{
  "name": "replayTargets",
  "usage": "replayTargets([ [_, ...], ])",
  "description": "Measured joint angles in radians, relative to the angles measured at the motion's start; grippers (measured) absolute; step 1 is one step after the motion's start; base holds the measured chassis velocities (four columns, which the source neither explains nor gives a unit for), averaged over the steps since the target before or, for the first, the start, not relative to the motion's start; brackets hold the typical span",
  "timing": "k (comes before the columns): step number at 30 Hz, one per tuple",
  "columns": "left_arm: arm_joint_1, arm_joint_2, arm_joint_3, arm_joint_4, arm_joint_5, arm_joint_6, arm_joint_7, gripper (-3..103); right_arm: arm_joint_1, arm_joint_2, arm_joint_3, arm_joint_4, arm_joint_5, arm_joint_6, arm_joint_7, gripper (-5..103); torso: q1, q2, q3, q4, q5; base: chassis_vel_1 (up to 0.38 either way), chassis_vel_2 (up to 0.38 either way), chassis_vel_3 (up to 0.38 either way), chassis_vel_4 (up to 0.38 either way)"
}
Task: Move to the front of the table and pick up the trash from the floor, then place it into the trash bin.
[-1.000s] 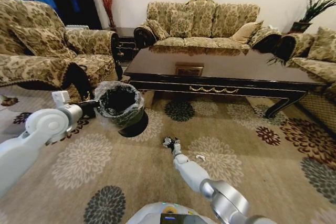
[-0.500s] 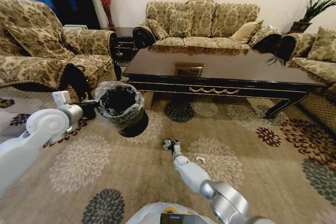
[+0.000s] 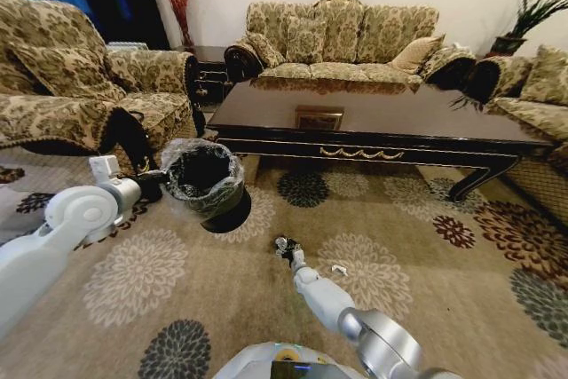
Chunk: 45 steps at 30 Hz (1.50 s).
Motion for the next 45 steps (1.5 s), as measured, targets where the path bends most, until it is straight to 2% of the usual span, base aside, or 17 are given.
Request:
replayTargets([
  [2, 0.0, 0.0, 0.0, 0.0, 0.001, 0.0, 0.0, 4, 0.001, 0.0, 0.001, -0.002, -0.001, 0.0, 0.0, 57, 0.0, 0.0, 0.0, 0.0, 0.0, 0.0, 0.0, 0.0, 0.0],
  [4, -0.001, 0.0, 0.0, 0.0, 0.001, 0.0, 0.0, 4, 0.001, 0.0, 0.001, -0.002, -0.002, 0.0, 0.0, 57, 0.0, 0.0, 0.0, 0.0, 0.0, 0.0, 0.0, 0.0, 0.0],
  [5, -0.001, 0.001, 0.0, 0.0, 0.001, -0.001, 0.0, 4, 0.001, 0.0, 0.001, -0.002, -0.005, 0.001, 0.0, 47, 0.0, 0.0, 0.0, -0.0001, 0.0, 0.0, 0.0, 0.0, 0.0],
  [6, -0.001, 0.002, 0.0, 0.0, 0.001, -0.001, 0.0, 4, 0.001, 0.0, 0.001, -0.002, -0.008, 0.001, 0.0, 41, 0.0, 0.0, 0.0, 0.0, 0.0, 0.0, 0.0, 0.0, 0.0],
  [8, -0.001, 0.002, 0.0, 0.0, 0.0, -0.001, 0.0, 4, 0.001, 0.0, 0.001, -0.002, -0.009, 0.002, 0.0, 41, 0.0, 0.0, 0.0, -0.0001, 0.0, 0.0, 0.0, 0.0, 0.0],
  [11, -0.001, 0.003, 0.0, 0.0, 0.0, -0.002, 0.0, 4, -0.002, 0.0, 0.001, 0.0, -0.016, 0.004, -0.001, 30, 0.0, 0.0, 0.0, 0.0, 0.0, 0.0, 0.0, 0.0, 0.0],
  [14, 0.0, 0.003, -0.001, -0.001, 0.0, -0.003, 0.0, 4, -0.008, 0.0, 0.001, 0.007, -0.017, 0.006, -0.003, 24, 0.0, 0.0, 0.0, -0.0001, 0.0, 0.0, 0.0, 0.0, 0.0],
  [16, 0.0, 0.003, -0.001, -0.001, 0.0, -0.003, 0.0, 4, -0.009, 0.0, 0.001, 0.009, -0.018, 0.007, -0.003, 24, 0.0, 0.0, 0.0, -0.0001, -0.0001, 0.0, 0.0, 0.0, 0.0],
  [23, 0.001, 0.005, -0.003, -0.002, 0.0, -0.004, -0.001, 4, -0.035, 0.0, -0.029, 0.082, -0.019, 0.033, -0.001, 5, 0.0, 0.0, 0.0, 0.0003, 0.0, 0.0, 0.0, 0.0, 0.0],
  [28, 0.001, -0.003, 0.0, -0.002, 0.001, -0.004, 0.0, 4, -0.055, -0.019, -0.05, 0.179, 0.005, 0.046, 0.0, 3, 0.0, 0.0, 0.0, 0.0005, 0.0006, 0.0, 0.0, 0.0, 0.0],
  [31, 0.0, -0.012, 0.008, 0.003, 0.01, -0.005, -0.001, 4, -0.066, -0.052, -0.061, 0.225, 0.016, 0.046, 0.009, 2, 0.0, 0.0, 0.0, 0.0, -0.0007, 0.0, 0.0, 0.0, 0.0],
  [34, -0.002, -0.019, 0.019, 0.005, 0.019, -0.005, 0.0, 4, -0.071, -0.062, -0.06, 0.245, 0.023, 0.055, 0.016, 4, 0.0, 0.0, 0.0, -0.0004, -0.0004, 0.0, 0.0, 0.0, 0.0],
  [37, -0.007, -0.021, 0.026, 0.006, 0.023, -0.005, 0.001, 4, -0.071, -0.045, -0.052, 0.246, 0.025, 0.063, 0.03, 20, 0.0, 0.0, 0.0, -0.0002, -0.0002, 0.0, 0.0, 0.0, 0.0],
  [40, -0.009, -0.016, 0.026, 0.006, 0.022, -0.005, 0.001, 4, -0.068, -0.03, -0.056, 0.233, 0.021, 0.064, 0.031, 25, 0.0, 0.0, 0.0, 0.0003, 0.0001, 0.0, 0.0, 0.0, 0.0],
  [43, -0.003, -0.005, 0.01, 0.002, 0.014, -0.005, 0.002, 4, -0.06, -0.003, -0.072, 0.203, 0.009, 0.06, 0.032, 42, 0.0, 0.0, 0.0, 0.0003, 0.0005, 0.0, 0.0, 0.0, 0.0],
  [44, -0.003, -0.005, 0.01, 0.002, 0.014, -0.005, 0.002, 4, -0.06, -0.003, -0.072, 0.203, 0.009, 0.06, 0.032, 42, 0.0, 0.0, 0.0, 0.0003, 0.0005, 0.0, 0.0, 0.0, 0.0],
  [45, 0.002, -0.001, 0.0, 0.0, 0.011, -0.006, 0.002, 4, -0.059, -0.001, -0.08, 0.192, 0.004, 0.053, 0.036, 47, 0.0, 0.0, 0.0, 0.0003, 0.0003, 0.0, 0.0, 0.0, 0.0],
])
